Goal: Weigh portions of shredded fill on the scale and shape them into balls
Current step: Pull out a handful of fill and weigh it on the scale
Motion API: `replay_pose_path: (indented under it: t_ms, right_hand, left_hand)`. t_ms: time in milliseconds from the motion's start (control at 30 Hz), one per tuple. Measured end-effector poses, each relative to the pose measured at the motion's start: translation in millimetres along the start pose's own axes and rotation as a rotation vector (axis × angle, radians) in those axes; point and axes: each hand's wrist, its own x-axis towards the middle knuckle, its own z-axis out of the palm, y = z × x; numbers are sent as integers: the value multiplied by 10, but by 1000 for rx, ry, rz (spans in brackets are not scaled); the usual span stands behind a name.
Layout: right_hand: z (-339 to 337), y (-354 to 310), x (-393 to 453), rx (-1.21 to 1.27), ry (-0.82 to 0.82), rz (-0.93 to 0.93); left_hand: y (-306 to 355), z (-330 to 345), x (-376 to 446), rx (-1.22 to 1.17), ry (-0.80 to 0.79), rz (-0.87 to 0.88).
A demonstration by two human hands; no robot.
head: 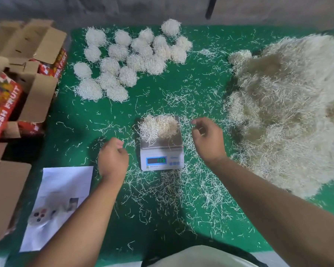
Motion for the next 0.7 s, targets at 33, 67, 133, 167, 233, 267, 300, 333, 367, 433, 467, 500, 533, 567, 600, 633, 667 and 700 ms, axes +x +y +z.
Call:
replay_pose_path:
  t_ms: [33, 67, 133, 167, 233, 267, 300, 333, 367, 433, 467, 500, 533, 567, 600, 633, 667, 700]
  right_hand:
    - [-13, 9, -23, -11, -3, -6]
    - [-28, 20, -43, -23, -4, -9]
    - [-56, 38, -72, -22, -5, -6]
    - [-68, 41, -86, -11, -6, -4]
    - [-81, 36, -108, 13, -9, 0]
    - [-82, 29, -113, 21, -10, 1]
    - [-81, 21, -112, 27, -10, 4]
    - [-77, 16, -110, 30, -10, 6]
    - [-71, 13, -105, 28, -9, 5]
    - [-57, 11, -100, 11, -9, -5]
    - [-51, 11, -101, 8, -13, -6]
    - [-47, 15, -101, 8, -17, -3]
    - [-42, 24, -101, 3, -20, -1]
    - [-37, 37, -102, -7, -20, -2]
    - [-34, 53, -104, -20, -19, -5]
    - [-33, 71, -104, -29, -18, -6]
    - [-35, 92, -109, -33, -17, -6]
    - [-39, 113, -113, -35, -17, -5]
  left_hand:
    - [1, -12, -23, 2, 0, -3]
    - [6, -22, -47, 6, -1, -5]
    - [19, -36, -81, 13, 1, -6]
    - [27, -39, -89, 14, 3, -7]
    - [40, -46, -99, 12, 6, -12]
    - [46, -50, -102, 9, 10, -16]
    - [51, -57, -102, 7, 13, -16]
    - [55, -61, -102, 6, 14, -14]
    - [56, -66, -102, 6, 14, -11]
    - [55, -72, -99, 3, 15, -8]
    - [51, -72, -96, 4, 13, -8]
    - [46, -66, -93, 8, 10, -7]
    - [38, -58, -90, 13, 5, -7]
    - [33, -46, -85, 14, 0, -8]
    - [30, -31, -81, 11, -6, -10]
    - [32, -11, -76, 5, -13, -13]
    - [41, 13, -72, 3, -19, -14]
    - [58, 41, -62, 5, -24, -11]
